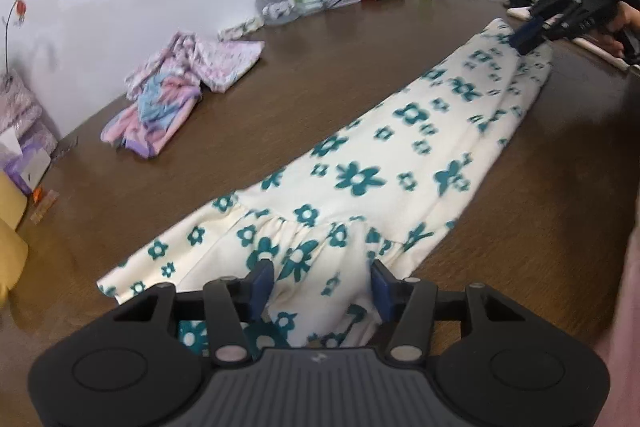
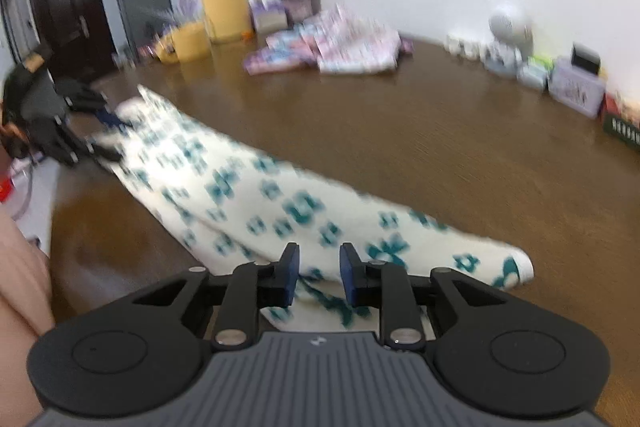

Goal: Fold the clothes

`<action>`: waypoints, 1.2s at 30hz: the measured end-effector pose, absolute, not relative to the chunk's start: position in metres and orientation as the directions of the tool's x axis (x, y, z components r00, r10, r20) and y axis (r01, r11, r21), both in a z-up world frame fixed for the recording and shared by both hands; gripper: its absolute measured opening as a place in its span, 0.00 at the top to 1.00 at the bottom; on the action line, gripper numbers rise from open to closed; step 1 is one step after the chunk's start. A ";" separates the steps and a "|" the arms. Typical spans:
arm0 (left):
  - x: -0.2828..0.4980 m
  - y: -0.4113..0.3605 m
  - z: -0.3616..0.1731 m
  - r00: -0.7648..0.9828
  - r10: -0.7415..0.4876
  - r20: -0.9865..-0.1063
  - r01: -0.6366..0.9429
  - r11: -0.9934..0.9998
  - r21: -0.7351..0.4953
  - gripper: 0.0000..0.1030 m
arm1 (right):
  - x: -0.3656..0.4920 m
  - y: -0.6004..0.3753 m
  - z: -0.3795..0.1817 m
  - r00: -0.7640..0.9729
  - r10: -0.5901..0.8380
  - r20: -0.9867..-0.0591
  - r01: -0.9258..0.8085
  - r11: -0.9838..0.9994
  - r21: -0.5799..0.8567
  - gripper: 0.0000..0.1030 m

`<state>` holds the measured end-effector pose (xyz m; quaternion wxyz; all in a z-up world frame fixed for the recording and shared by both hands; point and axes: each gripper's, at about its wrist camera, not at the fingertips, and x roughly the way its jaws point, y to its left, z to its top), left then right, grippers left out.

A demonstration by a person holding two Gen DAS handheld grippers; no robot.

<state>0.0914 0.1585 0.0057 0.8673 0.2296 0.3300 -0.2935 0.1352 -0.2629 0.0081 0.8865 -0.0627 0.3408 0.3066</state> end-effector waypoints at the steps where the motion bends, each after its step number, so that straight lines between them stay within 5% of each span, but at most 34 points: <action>1: 0.089 0.158 0.009 0.613 -0.364 -0.701 0.663 0.719 0.207 0.50 | 0.133 -0.259 0.013 0.591 0.505 -0.629 -0.592 0.801 0.087 0.78; 7: 0.090 0.143 0.037 0.635 -0.484 -0.603 0.686 0.711 0.152 0.46 | 0.145 -0.207 0.007 0.565 0.536 -0.627 -0.651 0.757 0.060 0.78; 17: 0.127 0.104 -0.010 0.543 -0.434 -0.719 0.739 0.654 0.163 0.47 | 0.173 -0.093 -0.014 0.440 0.596 -0.671 -0.841 0.536 -0.075 0.78; 24: 0.132 0.137 -0.022 0.527 -0.470 -0.708 0.711 0.700 0.064 0.46 | 0.184 -0.144 -0.020 0.373 0.583 -0.722 -0.874 0.482 -0.062 0.78; 28: 0.130 0.141 -0.022 0.531 -0.476 -0.701 0.703 0.710 0.050 0.46 | 0.187 -0.206 -0.015 0.416 0.521 -0.745 -0.828 0.555 -0.075 0.69; 36: 0.134 0.133 -0.019 0.529 -0.434 -0.729 0.683 0.728 0.061 0.45 | 0.173 -0.277 -0.005 0.401 0.503 -0.766 -0.818 0.573 -0.052 0.73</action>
